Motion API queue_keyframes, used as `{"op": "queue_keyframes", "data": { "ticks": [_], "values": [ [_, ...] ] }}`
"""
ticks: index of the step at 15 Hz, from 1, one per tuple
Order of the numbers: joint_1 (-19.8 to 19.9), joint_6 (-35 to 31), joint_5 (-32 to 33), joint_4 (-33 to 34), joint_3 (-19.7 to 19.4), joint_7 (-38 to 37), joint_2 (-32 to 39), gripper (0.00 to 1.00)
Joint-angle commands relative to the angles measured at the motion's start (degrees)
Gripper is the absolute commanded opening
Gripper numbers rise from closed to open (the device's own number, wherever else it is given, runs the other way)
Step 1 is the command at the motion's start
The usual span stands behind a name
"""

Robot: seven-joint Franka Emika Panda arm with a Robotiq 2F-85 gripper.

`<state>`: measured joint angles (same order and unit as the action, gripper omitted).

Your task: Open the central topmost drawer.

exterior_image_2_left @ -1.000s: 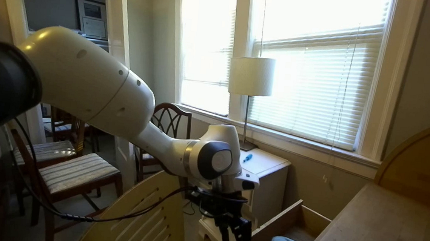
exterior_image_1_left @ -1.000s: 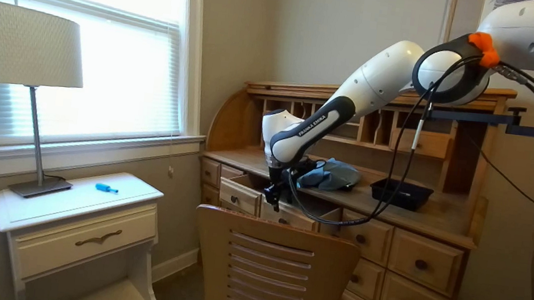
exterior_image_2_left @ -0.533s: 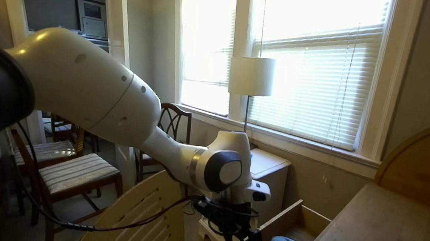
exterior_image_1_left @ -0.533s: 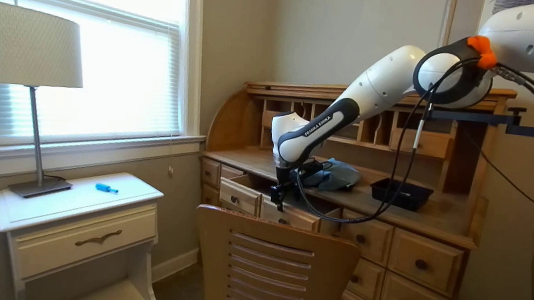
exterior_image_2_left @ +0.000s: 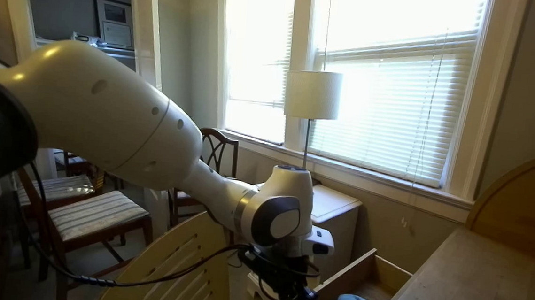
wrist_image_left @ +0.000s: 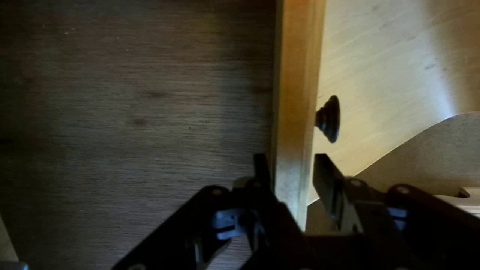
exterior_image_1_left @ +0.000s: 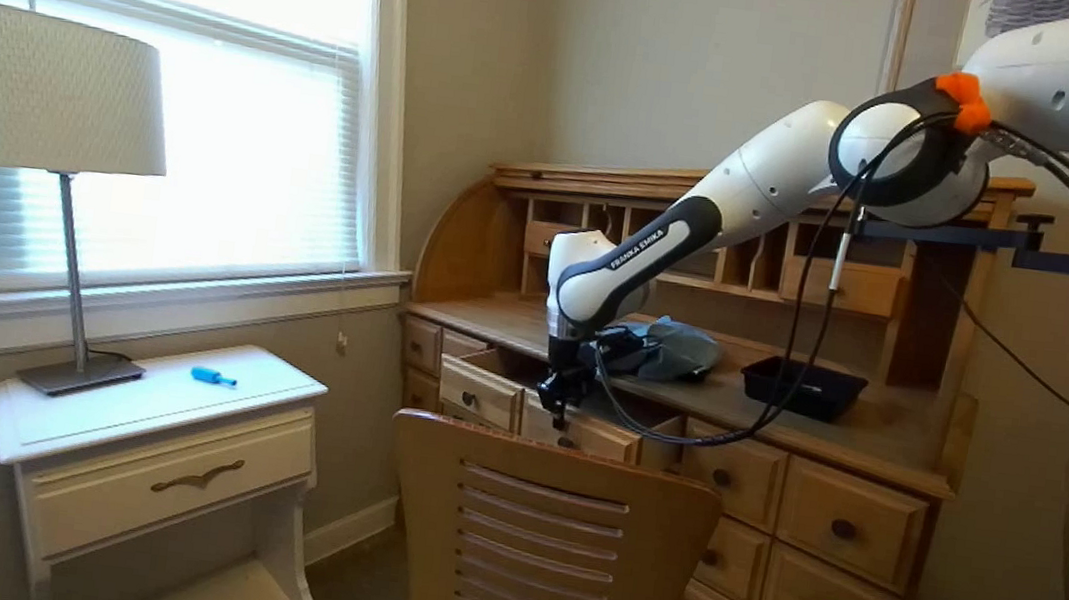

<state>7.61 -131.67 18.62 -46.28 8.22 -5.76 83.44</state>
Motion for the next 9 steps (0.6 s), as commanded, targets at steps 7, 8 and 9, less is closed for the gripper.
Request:
{"op": "queue_keyframes", "data": {
  "ticks": [7,8,9],
  "values": [
    [-1.6,-0.2,-0.1,1.1,2.6,3.7,0.4,0.06],
    [-2.1,-0.3,0.1,1.0,2.9,4.5,0.3,0.06],
    [-2.6,-0.3,0.3,0.9,3.1,5.0,0.3,0.06]
  ]
}}
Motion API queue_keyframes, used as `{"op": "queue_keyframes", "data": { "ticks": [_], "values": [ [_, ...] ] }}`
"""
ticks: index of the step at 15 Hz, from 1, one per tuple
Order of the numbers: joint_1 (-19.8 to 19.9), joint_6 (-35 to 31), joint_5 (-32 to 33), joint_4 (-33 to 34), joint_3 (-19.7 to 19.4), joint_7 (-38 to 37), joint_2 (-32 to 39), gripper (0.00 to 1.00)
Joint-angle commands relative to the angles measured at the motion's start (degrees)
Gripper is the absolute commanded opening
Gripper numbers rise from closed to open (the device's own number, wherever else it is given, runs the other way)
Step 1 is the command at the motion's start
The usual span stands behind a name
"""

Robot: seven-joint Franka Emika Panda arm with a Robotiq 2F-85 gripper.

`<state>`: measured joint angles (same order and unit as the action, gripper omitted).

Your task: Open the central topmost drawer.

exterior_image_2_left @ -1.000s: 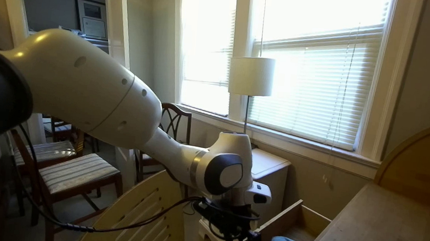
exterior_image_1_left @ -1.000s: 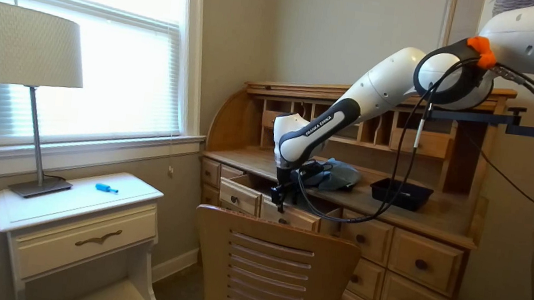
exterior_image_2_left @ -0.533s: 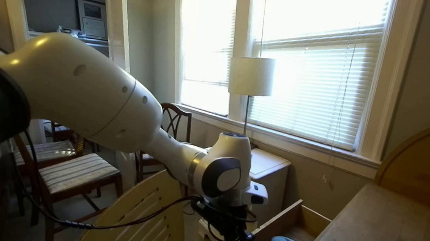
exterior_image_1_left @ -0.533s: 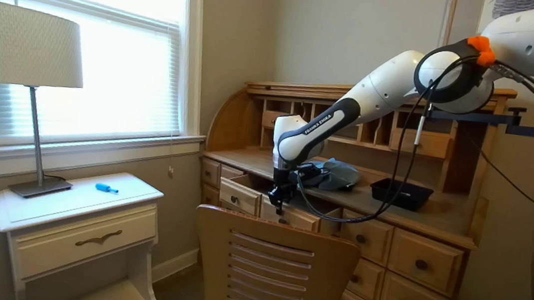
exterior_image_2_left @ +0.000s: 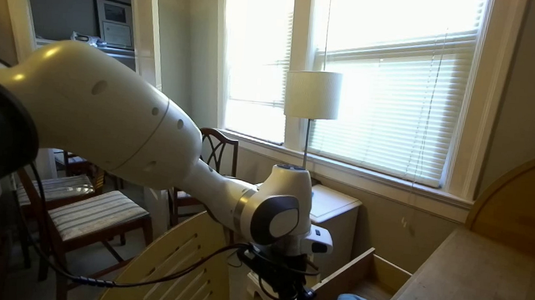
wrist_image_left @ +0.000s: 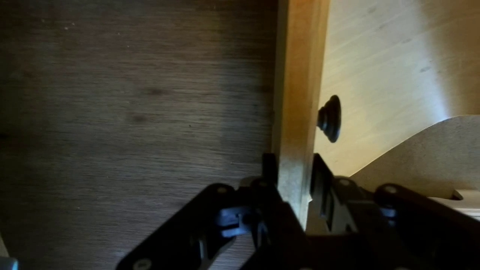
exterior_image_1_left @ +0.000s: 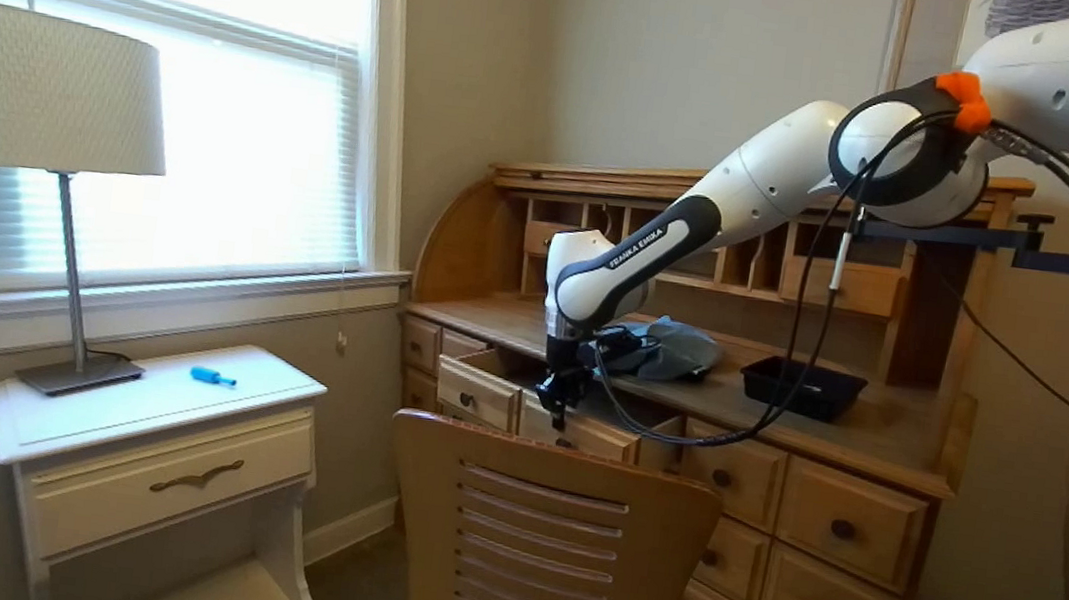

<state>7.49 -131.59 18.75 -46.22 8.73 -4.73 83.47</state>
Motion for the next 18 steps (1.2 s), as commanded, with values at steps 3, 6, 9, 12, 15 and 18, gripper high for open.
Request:
{"op": "queue_keyframes", "data": {
  "ticks": [3,6,9,12,15,18],
  "values": [
    [-4.5,0.0,1.2,1.0,2.5,4.5,0.5,0.06],
    [-5.3,0.1,1.3,1.4,2.5,4.7,0.6,0.06],
    [-6.6,0.1,1.5,1.4,2.2,3.6,0.4,0.06],
    [-8.0,0.5,1.7,1.7,2.0,2.5,0.4,0.06],
    [-9.4,0.8,2.0,2.1,1.7,1.2,0.6,0.06],
    [-9.3,1.0,1.9,2.5,1.6,1.3,0.9,0.06]
  ]
}}
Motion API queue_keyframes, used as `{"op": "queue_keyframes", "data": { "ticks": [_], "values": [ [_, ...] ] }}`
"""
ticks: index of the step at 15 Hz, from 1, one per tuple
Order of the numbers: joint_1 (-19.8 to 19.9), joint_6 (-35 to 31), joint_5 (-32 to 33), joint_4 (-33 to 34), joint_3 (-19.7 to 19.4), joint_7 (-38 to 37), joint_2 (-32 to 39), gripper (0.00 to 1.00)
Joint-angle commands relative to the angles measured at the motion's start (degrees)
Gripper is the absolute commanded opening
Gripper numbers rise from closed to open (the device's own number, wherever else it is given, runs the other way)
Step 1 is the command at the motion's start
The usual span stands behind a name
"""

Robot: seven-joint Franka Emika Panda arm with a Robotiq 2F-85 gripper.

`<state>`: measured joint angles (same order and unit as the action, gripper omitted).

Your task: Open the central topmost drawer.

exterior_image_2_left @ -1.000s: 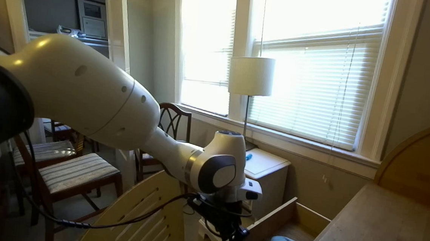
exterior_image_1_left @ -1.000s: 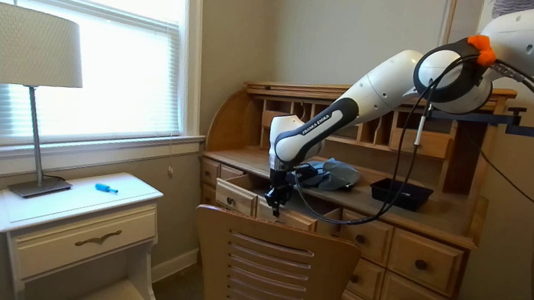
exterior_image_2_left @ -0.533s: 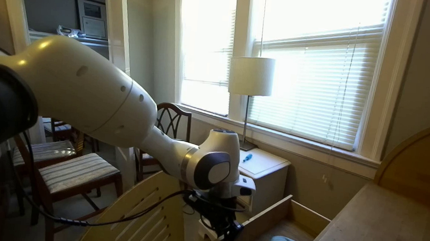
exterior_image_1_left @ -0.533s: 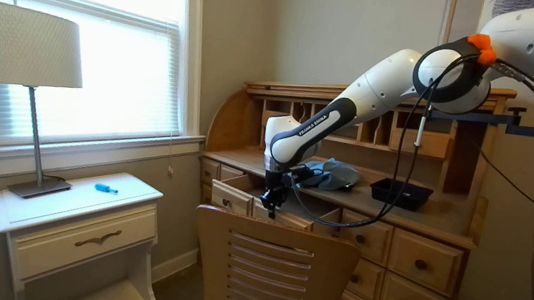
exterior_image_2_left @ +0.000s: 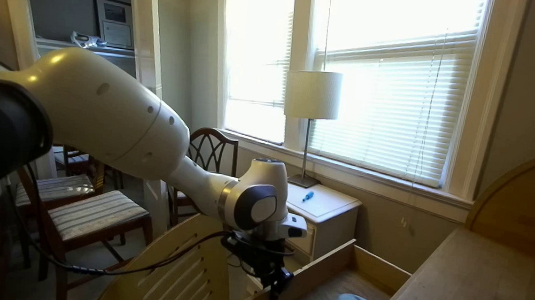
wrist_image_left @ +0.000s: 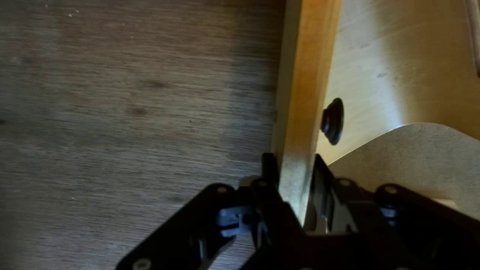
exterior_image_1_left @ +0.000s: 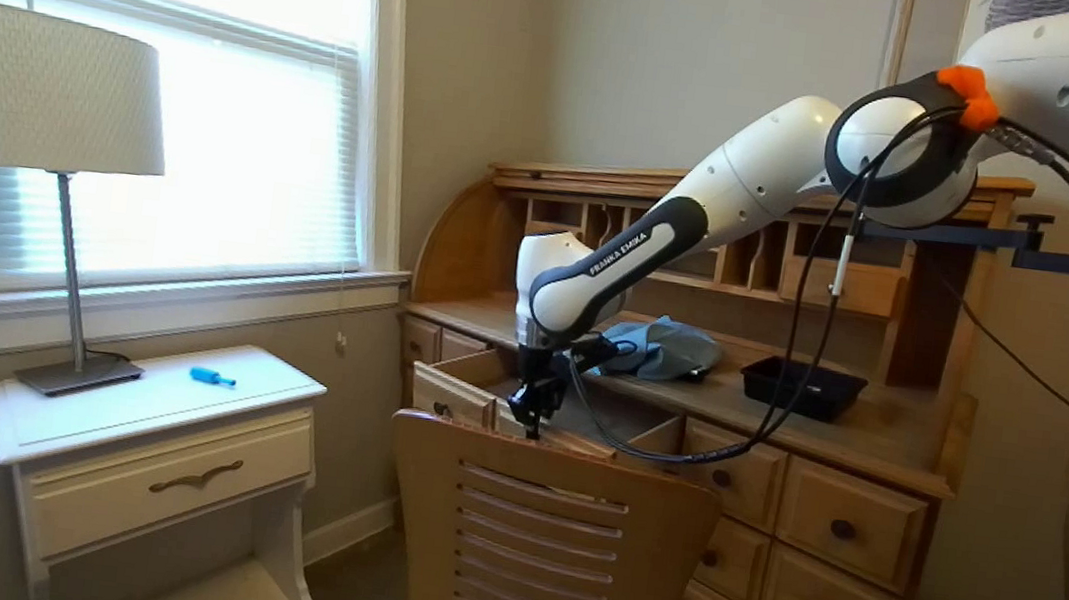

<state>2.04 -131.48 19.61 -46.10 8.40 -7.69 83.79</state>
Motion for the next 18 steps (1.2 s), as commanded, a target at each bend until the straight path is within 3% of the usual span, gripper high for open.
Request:
{"op": "queue_keyframes", "data": {
  "ticks": [1,3,4,7,11,14,18],
  "values": [
    [-4.0,0.9,1.1,2.3,1.9,4.1,0.4,0.06],
    [-4.1,1.0,1.1,2.1,1.8,3.9,0.3,0.06],
    [-4.0,1.3,1.1,2.1,1.9,4.2,0.3,0.51],
    [-3.6,2.5,2.0,1.0,0.6,4.1,-0.9,0.51],
    [-4.5,3.4,5.0,-1.1,-1.0,7.5,-3.8,0.74],
    [-5.4,2.3,5.8,-2.1,-2.5,5.7,-6.4,0.95],
    [-6.0,1.2,4.9,-3.5,-3.2,3.5,-10.9,1.00]
  ]
}}
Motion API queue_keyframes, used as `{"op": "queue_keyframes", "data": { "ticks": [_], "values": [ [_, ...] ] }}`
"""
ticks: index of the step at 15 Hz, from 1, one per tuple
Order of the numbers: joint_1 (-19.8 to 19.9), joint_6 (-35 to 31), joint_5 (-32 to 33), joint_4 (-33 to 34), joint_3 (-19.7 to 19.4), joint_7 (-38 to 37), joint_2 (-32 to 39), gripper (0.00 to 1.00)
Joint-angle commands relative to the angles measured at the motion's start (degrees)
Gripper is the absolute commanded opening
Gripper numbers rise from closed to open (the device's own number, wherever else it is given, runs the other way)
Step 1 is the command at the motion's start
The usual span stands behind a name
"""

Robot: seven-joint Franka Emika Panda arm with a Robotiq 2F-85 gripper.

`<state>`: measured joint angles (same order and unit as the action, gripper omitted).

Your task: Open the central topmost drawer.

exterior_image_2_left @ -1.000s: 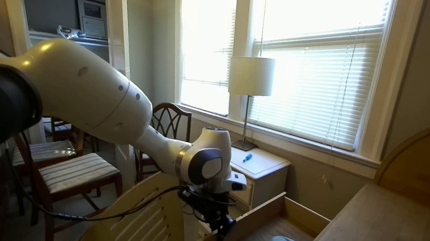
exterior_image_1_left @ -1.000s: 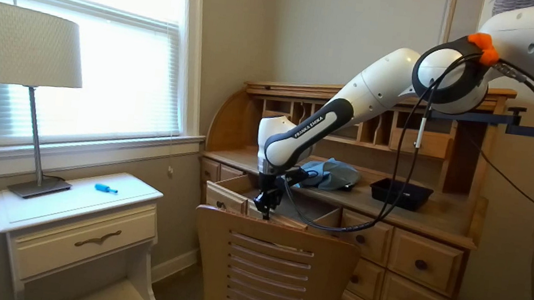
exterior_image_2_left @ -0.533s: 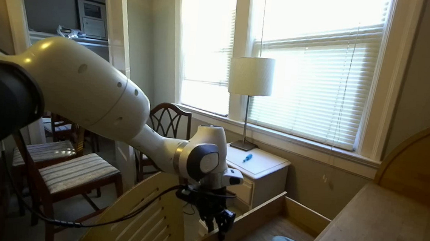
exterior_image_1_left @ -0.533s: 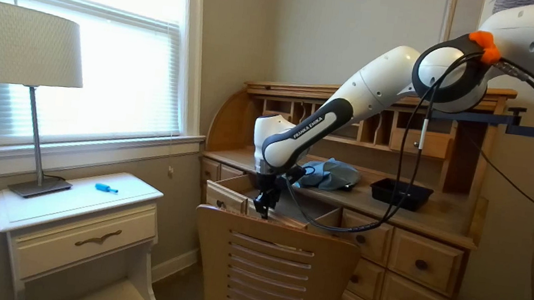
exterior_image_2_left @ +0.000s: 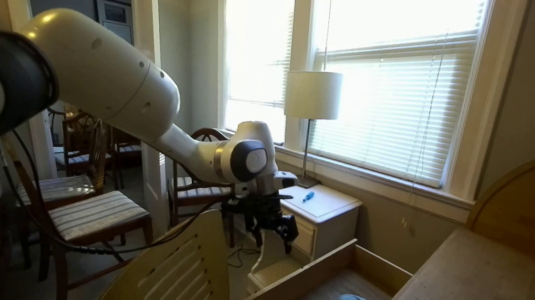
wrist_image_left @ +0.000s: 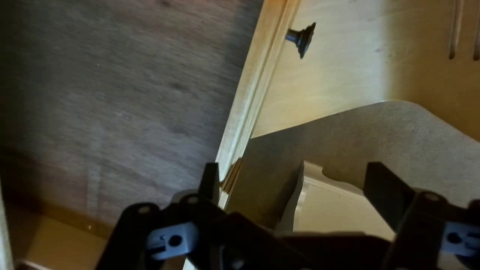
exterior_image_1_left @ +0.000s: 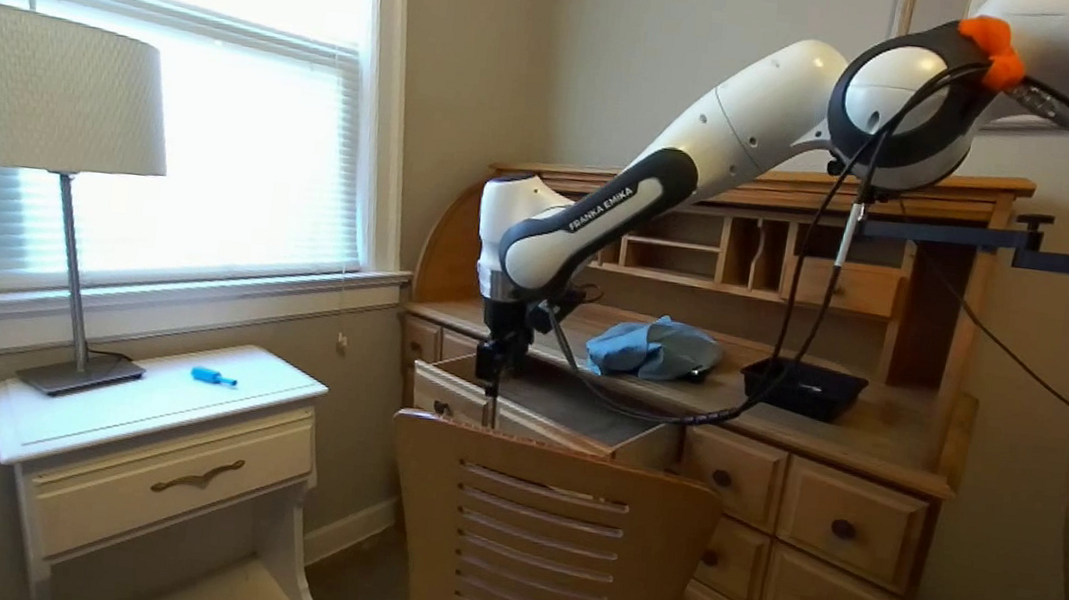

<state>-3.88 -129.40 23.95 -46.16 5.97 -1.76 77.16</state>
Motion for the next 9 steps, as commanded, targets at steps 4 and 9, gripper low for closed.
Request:
{"op": "queue_keyframes", "data": {
  "ticks": [4,9],
  "values": [
    [1.7,1.6,-1.8,-5.9,-0.4,-9.8,-9.1,1.00],
    [-0.4,1.0,-5.3,-2.4,-4.3,-7.1,-6.9,1.00]
  ]
}}
